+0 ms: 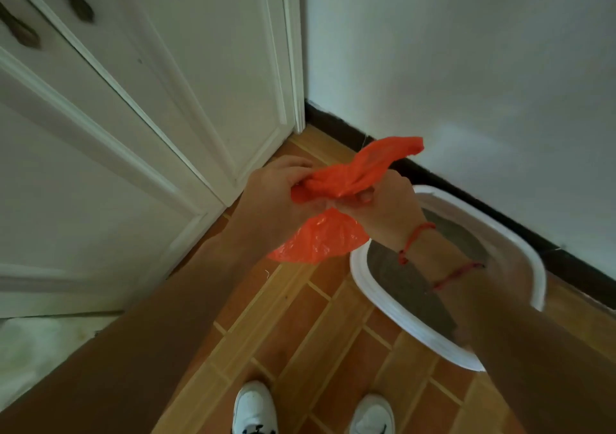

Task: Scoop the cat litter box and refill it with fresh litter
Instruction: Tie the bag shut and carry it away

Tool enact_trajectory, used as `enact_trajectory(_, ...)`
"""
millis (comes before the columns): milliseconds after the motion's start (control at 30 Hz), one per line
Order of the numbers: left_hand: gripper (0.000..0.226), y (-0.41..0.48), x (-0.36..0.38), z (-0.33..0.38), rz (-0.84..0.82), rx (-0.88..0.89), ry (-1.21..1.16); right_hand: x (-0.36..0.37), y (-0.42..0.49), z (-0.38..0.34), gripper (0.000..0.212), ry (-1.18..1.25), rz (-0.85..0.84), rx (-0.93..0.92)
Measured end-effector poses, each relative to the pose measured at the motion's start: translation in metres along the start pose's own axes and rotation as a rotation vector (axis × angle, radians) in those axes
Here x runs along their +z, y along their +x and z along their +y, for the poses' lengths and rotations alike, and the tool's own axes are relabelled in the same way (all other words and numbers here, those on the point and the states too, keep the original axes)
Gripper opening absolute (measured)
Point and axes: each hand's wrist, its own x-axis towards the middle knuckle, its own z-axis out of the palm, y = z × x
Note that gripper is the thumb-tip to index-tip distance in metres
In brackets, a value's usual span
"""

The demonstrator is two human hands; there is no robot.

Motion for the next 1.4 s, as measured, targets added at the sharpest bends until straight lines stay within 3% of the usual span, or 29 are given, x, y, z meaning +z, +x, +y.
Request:
enact_trajectory(100,0.046,0.008,-0.044,0.049,-0.037,0.037,0.011,-0.057,-0.004,-0.045,0.014,-0.060,0.002,0.030)
enact_trajectory(267,0.035,0.030,-0.112,0.130,-0.042,0.080,0.018,-0.148,-0.012,-0.120,0.026,-0.124,0.016,0.069)
enact_trajectory(567,0.032,0.047,-0.206,0.268,-0.077,0.080,0.005,-0.283,-0.049,-0.215,0.023,-0.166,0.150,0.154)
enact_trajectory(667,0.022,0.046,-0.226,0.308,-0.071,0.126,0.000,-0.316,-0.064,-0.229,0.040,-0.218,0.118,0.224)
enact_trajectory(733,0.019,0.043,-0.235,0.332,-0.080,0.140,-0.016,-0.337,-0.077,-0.237,0.047,-0.234,0.121,0.245)
enact_trajectory(900,0.021,0.043,-0.245,0.380,-0.109,0.177,-0.026,-0.391,-0.112,-0.253,0.013,-0.031,0.219,0.203)
enact_trajectory(1033,0.019,0.047,-0.243,0.415,-0.160,0.184,-0.082,-0.424,-0.137,-0.253,0.025,0.015,0.234,0.196)
enact_trajectory(1400,0.018,0.041,-0.210,0.502,-0.313,0.336,-0.180,-0.472,-0.222,-0.241,0.020,0.043,0.495,0.399)
